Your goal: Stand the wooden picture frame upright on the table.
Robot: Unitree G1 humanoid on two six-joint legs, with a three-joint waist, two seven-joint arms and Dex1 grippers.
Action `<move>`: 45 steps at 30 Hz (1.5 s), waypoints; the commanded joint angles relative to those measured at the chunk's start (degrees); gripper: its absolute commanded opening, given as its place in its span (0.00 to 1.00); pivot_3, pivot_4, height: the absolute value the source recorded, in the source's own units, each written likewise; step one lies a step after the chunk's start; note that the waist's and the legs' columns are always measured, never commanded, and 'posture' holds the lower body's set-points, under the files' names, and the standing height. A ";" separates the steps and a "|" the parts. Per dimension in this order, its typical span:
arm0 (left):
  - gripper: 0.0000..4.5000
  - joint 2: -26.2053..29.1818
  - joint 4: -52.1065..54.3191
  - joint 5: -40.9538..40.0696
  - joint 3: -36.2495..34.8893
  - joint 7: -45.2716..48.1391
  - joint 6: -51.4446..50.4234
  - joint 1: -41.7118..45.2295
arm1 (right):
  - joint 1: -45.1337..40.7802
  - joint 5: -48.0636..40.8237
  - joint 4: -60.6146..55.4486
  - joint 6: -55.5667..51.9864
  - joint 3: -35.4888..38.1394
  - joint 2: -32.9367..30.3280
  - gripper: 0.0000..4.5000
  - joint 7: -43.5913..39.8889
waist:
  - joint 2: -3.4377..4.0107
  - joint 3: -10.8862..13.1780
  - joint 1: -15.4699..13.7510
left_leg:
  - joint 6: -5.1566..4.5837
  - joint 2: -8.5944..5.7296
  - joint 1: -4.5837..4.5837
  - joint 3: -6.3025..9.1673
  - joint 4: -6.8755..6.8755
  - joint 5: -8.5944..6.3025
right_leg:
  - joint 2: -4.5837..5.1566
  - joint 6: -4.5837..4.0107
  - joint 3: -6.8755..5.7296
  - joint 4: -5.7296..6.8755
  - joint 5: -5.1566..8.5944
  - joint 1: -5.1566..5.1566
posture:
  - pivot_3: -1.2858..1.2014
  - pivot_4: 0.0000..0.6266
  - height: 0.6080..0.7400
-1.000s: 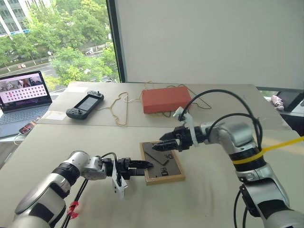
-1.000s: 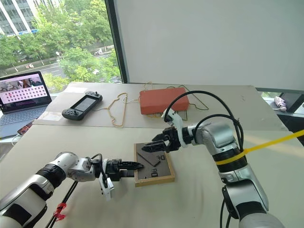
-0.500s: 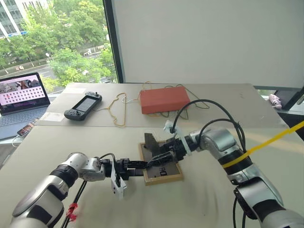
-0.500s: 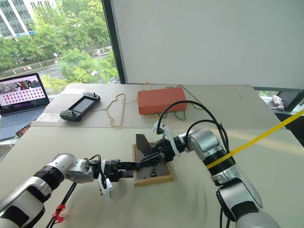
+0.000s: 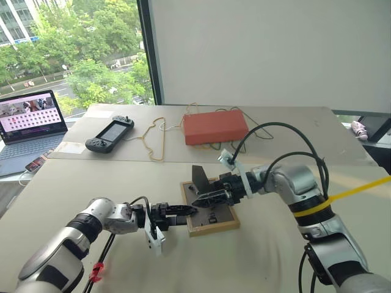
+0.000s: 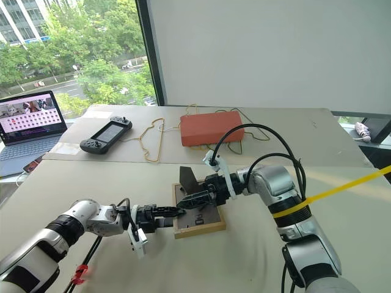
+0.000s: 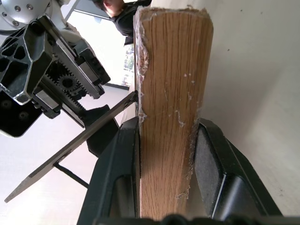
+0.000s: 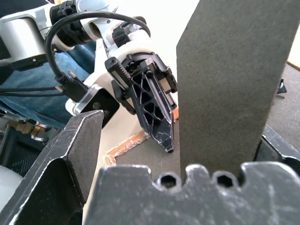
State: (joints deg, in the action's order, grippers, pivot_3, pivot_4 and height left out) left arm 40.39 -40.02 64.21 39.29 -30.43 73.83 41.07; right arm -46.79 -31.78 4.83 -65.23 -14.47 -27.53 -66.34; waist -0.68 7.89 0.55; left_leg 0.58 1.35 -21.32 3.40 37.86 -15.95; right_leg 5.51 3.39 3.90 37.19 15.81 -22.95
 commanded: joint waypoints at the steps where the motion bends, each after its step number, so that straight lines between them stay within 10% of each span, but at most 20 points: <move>1: 0.25 -0.61 -1.87 2.51 3.20 2.43 -0.66 -2.10 | -0.65 0.33 0.52 2.73 3.90 -2.72 0.99 1.11 | 0.00 0.00 0.00 | 0.00 -0.01 0.00 0.00 0.00 0.00 | 0.01 0.00 0.00 0.00 0.00 -0.02 | 0.52 0.24 1.00; 10: 0.25 -0.11 -1.62 2.06 2.94 2.75 -0.54 -2.52 | 1.90 5.36 5.04 13.17 10.67 -15.23 0.99 2.38 | 0.07 -0.04 0.15 | 0.09 -0.10 0.04 -0.01 -0.01 0.05 | 0.12 0.02 0.01 -0.06 0.01 -0.06 | 0.52 0.24 1.00; 17: 0.25 0.62 -1.64 1.33 2.58 3.25 0.10 -2.72 | 24.33 34.14 -4.94 77.34 2.55 -25.18 0.99 6.99 | 0.07 -0.04 0.19 | 0.08 -0.12 0.06 -0.04 -0.02 0.05 | 0.17 0.14 0.03 -0.09 0.08 -0.03 | 0.52 0.24 1.00; 22: 0.25 0.73 -2.03 -0.71 1.76 3.98 1.62 -2.62 | 27.54 52.18 -2.23 104.69 0.23 -19.82 0.99 26.68 | 0.03 -0.02 1.75 | 0.18 -0.18 0.39 -0.24 -0.02 0.11 | 0.23 0.14 0.15 -0.04 0.08 0.17 | 0.52 0.24 1.00; 35: 0.25 1.21 -1.05 -3.92 -0.25 7.43 4.29 -2.75 | 22.59 61.71 5.47 107.75 -2.77 -9.58 0.99 37.91 | -0.22 0.13 1.64 | 0.15 -0.18 0.88 -0.21 -0.09 0.08 | 0.25 0.15 0.14 -0.20 0.09 0.74 | 0.52 0.24 1.00; 45: 0.25 1.18 -0.72 -5.60 -1.93 10.14 4.94 -3.79 | 23.14 60.65 4.42 107.22 -3.52 -8.55 0.34 37.78 | -0.25 0.15 1.73 | 0.13 -0.18 0.89 -0.21 -0.09 0.08 | 0.26 0.15 0.14 -0.18 0.09 0.74 | 0.52 0.24 1.00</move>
State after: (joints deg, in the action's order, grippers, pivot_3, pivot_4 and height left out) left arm 41.41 -41.26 56.89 35.65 -23.11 77.87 38.20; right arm -23.56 30.78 11.69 42.19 -17.85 -37.18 -28.57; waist -0.93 8.04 2.28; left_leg 0.71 1.17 -20.44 3.21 37.77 -15.87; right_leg 5.76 3.54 4.04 37.01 15.90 -22.21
